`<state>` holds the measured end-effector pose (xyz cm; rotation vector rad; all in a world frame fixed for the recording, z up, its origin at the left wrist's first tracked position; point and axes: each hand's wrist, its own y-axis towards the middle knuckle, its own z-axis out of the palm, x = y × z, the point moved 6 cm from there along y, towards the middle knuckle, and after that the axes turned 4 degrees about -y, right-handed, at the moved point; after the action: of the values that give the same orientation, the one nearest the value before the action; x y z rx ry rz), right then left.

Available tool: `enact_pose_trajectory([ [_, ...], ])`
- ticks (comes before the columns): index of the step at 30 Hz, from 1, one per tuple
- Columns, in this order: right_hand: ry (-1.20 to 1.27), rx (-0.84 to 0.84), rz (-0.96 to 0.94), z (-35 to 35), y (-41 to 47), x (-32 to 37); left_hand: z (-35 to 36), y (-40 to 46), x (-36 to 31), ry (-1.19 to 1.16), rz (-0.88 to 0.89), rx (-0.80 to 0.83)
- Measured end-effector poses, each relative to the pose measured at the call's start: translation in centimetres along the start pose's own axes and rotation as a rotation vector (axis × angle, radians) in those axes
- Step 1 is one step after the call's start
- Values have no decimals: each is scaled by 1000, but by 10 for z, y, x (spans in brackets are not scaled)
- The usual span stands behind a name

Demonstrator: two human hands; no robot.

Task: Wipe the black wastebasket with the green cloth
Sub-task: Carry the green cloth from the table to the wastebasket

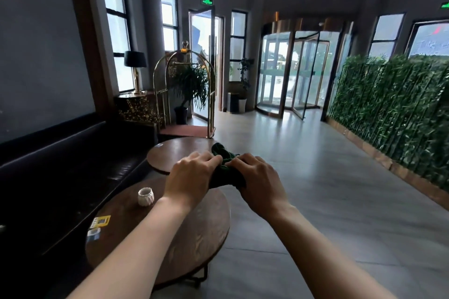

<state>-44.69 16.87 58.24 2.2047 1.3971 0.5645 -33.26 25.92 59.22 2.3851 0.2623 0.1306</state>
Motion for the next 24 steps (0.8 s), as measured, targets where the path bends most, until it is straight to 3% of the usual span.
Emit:
enact_pose_trajectory([
  [11,67,122,51,33,-97,-8,27,-82,-56,-19,-46,153],
  [24,37,196,116,73,-160,51,43,-174,-34,-25,-43,205],
])
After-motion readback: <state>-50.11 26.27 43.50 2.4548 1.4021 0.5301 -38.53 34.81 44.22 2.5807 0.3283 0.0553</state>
